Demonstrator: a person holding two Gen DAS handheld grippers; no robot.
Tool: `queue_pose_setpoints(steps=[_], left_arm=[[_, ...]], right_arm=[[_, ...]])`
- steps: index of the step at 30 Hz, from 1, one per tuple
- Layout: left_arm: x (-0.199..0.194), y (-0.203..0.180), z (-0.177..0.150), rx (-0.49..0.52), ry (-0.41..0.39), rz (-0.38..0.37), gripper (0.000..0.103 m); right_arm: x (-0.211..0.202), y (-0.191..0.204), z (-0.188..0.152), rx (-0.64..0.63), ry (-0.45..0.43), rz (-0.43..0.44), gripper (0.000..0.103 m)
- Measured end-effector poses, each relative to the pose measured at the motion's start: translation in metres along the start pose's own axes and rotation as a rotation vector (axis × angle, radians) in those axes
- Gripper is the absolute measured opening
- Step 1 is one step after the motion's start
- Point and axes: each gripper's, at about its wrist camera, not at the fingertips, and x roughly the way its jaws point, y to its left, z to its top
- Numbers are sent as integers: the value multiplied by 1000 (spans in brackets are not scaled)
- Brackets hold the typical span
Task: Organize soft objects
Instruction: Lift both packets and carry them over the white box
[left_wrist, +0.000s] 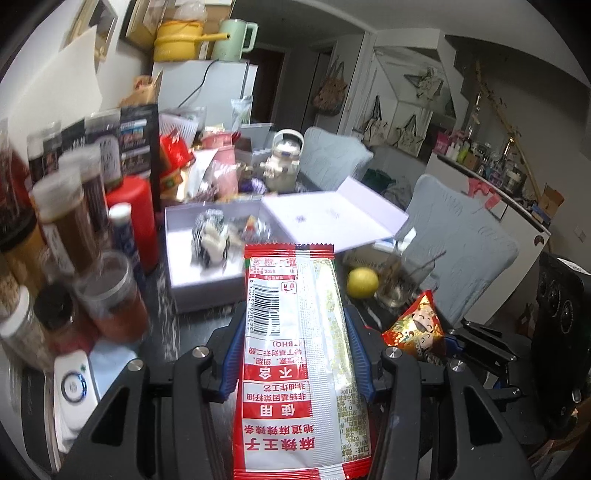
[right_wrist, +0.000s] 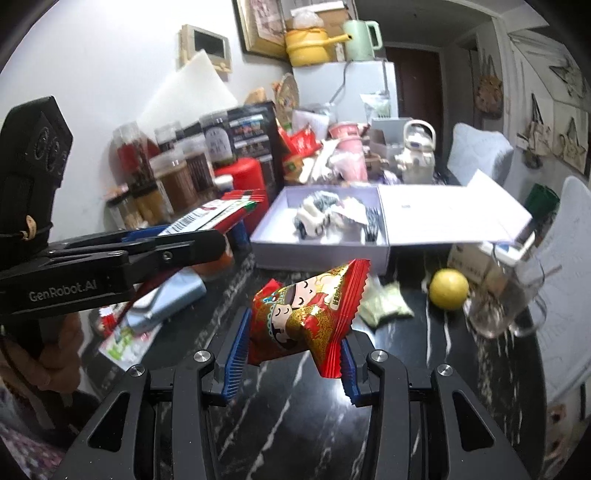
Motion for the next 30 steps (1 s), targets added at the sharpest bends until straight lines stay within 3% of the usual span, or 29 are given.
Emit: queue_pose_setpoints(steps=[4, 14, 30], left_arm=[[0, -4, 17, 25, -35, 0, 49], [26, 1, 53, 29, -38, -10, 49], [73, 24, 120, 42, -90, 39, 49]], right_arm=[[-1, -6, 18, -12, -28, 8, 42], [9, -27, 58, -21, -78, 6, 42], [60, -70, 122, -1, -114, -23, 42]])
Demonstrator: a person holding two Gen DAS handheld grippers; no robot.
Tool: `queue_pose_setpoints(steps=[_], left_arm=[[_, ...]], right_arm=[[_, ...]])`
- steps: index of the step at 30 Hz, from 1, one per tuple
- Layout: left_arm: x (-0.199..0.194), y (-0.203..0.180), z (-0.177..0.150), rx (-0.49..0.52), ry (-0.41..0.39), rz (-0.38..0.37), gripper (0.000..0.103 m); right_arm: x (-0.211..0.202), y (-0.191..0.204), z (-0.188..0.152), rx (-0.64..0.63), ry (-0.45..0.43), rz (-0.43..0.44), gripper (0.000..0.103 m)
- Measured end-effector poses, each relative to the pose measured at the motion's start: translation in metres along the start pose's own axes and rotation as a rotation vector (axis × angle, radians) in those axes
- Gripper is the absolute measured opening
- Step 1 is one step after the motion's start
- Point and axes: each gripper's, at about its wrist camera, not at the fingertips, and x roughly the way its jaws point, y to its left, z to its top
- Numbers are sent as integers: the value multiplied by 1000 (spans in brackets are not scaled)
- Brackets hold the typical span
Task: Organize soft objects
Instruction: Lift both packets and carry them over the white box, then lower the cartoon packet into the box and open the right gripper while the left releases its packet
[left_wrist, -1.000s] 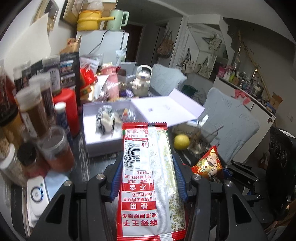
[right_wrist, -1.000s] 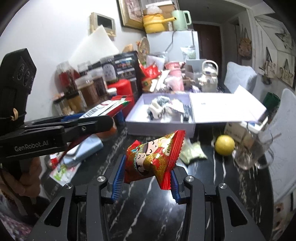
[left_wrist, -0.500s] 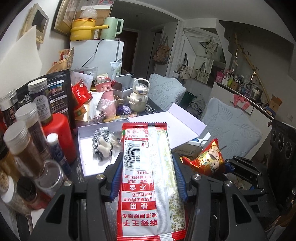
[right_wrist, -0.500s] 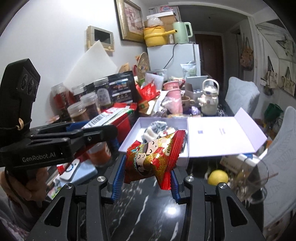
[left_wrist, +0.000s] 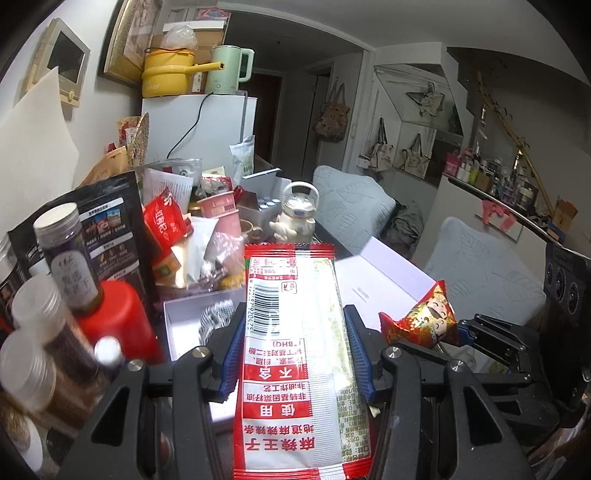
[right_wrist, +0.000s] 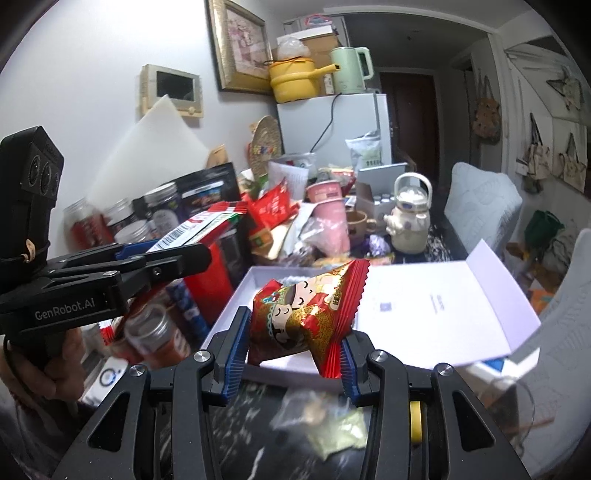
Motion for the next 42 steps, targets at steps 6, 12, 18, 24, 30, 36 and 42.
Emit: queue_pose_setpoints(steps=[6, 12, 18, 24, 30, 36, 42], left_arm=[[32, 14, 15, -19, -1, 12, 49], [61, 30, 29, -32, 5, 52, 49], [88, 47, 32, -57, 13, 100, 49], [120, 66, 30, -89, 49, 104, 49], [147, 77, 25, -70, 96, 145, 49], [169, 86, 18, -59, 162, 192, 49], [192, 95, 7, -63, 241, 223, 49]], right_arm=[[25, -14, 21, -1, -5, -11, 42], [52, -28, 34, 7, -2, -13, 42], [86, -38, 44, -3, 27, -12, 42], [122, -48, 53, 40, 38, -13, 42], [156, -56, 59, 42, 77, -10, 42], [192, -64, 57, 32, 161, 6, 43], [218, -61, 45, 21, 225, -37, 43]])
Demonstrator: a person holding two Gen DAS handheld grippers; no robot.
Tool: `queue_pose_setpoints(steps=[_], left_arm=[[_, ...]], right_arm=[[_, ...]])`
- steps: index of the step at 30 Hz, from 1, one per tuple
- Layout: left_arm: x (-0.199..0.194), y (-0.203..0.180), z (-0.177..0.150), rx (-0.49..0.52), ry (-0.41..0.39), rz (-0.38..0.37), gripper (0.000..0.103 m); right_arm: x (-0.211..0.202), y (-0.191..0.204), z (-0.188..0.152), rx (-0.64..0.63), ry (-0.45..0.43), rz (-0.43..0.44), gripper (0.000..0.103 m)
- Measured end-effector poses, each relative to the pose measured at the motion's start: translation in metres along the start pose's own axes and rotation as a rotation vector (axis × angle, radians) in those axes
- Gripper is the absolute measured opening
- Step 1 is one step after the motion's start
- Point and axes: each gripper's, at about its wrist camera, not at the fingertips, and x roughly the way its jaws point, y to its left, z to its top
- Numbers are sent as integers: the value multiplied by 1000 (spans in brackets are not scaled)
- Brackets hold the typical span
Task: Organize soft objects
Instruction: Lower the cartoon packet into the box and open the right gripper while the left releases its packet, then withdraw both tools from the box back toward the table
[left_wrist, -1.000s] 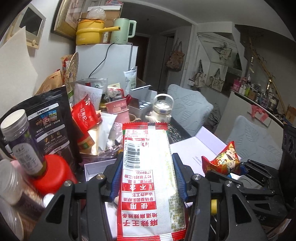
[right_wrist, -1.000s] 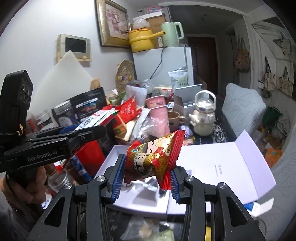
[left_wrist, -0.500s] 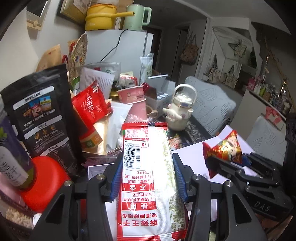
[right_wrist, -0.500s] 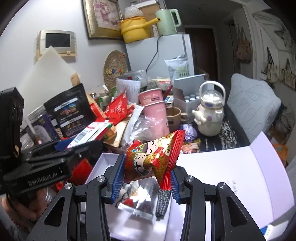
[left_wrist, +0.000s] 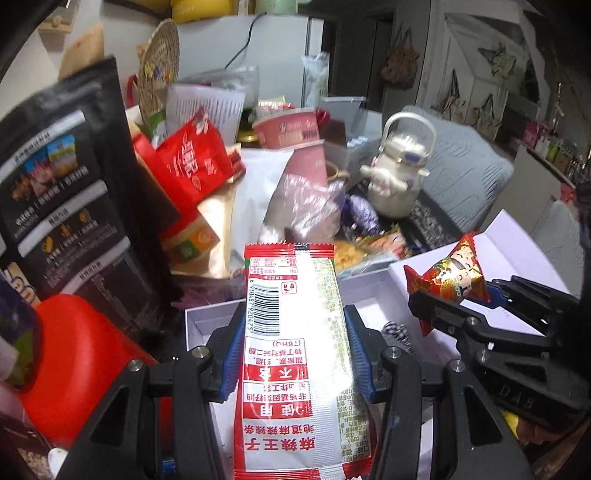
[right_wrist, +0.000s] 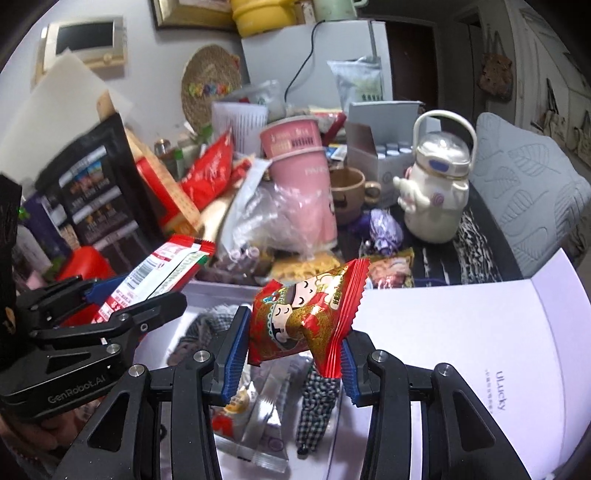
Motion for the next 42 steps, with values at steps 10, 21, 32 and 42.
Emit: queue_pose_setpoints(steps=[10, 21, 32, 42], left_arm=[[30, 5, -7, -29, 107, 8, 49], [27, 2, -7, -3, 126, 89, 76], [-2, -6, -1, 5, 70, 87, 76], [-56, -23, 12, 35, -29, 105, 76]], right_arm=[[8, 13, -2, -54, 5, -81, 43], [-2, 17, -5, -70, 13, -108, 51], [-24, 16, -8, -48, -17, -128, 51], [-68, 17, 2, -36, -91, -131, 51]])
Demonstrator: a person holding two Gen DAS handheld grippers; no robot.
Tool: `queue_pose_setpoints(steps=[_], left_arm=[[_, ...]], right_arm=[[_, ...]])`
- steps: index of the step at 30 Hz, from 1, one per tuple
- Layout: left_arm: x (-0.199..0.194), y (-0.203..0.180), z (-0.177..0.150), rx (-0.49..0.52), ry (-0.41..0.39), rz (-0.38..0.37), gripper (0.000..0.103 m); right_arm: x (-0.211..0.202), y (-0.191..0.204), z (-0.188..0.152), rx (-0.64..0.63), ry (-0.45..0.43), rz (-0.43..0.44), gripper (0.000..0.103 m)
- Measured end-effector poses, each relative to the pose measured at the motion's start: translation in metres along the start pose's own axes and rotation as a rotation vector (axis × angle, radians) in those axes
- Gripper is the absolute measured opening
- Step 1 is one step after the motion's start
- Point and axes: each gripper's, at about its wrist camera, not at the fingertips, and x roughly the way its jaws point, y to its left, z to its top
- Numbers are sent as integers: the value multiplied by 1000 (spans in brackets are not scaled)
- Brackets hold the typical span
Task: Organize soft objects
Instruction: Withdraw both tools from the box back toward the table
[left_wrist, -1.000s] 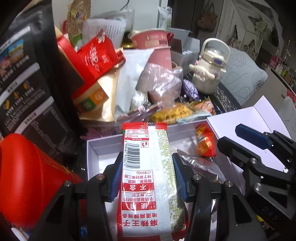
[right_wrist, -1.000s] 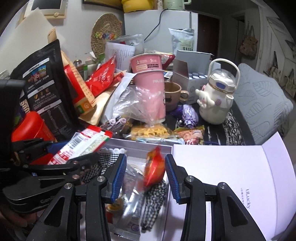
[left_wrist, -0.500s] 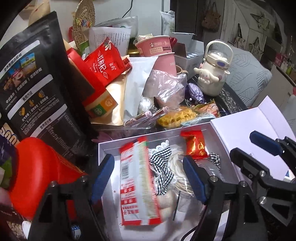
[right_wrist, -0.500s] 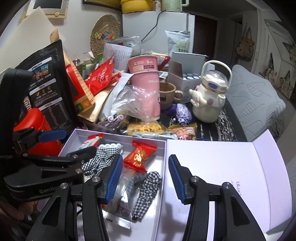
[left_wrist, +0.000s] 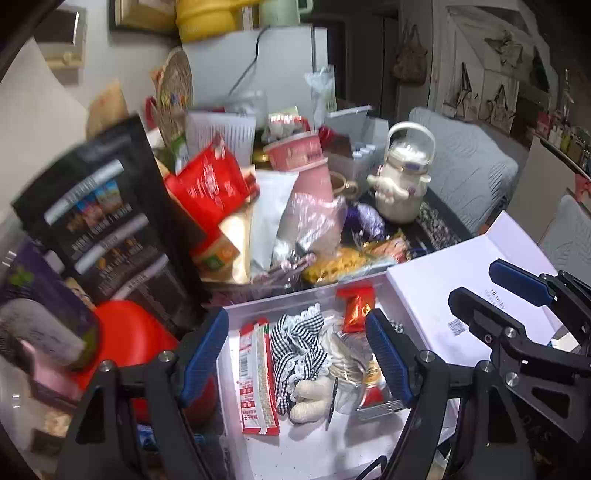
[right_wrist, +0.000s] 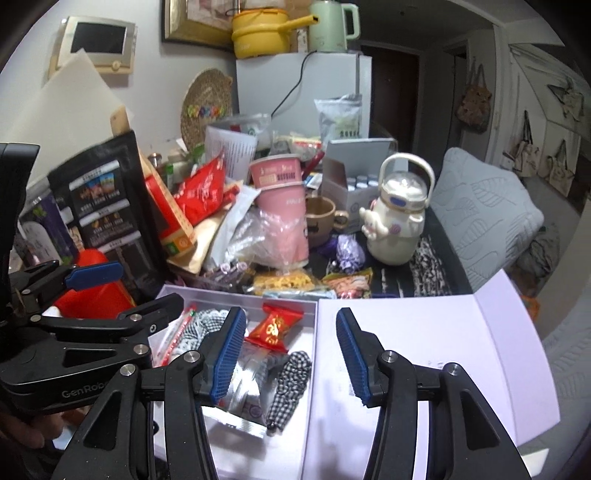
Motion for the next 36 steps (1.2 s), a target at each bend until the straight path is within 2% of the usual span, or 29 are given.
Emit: queue_pose_setpoints(steps=[8, 11, 14, 17, 26, 36], left_arm=[[-50, -8, 6, 17, -74, -26, 76], [-73, -10, 6, 20, -107, -42, 76], [-96, -13, 4, 29, -142, -55, 76], [-120, -16, 0, 38, -179, -81, 76], [-178, -21, -22, 51, -267, -133, 82], [-206, -26, -56, 74, -271, -170, 82]], right_arm=[[-45, -2, 7, 6, -71, -5, 51], [-65, -4, 6, 18, -97, -12, 57], [-87, -6, 4, 30, -128, -18, 58], [-109, -5, 1, 33, -155, -22, 67], [-168, 1, -17, 26, -208, -39, 76], [-212, 12, -55, 11, -231, -72, 79]])
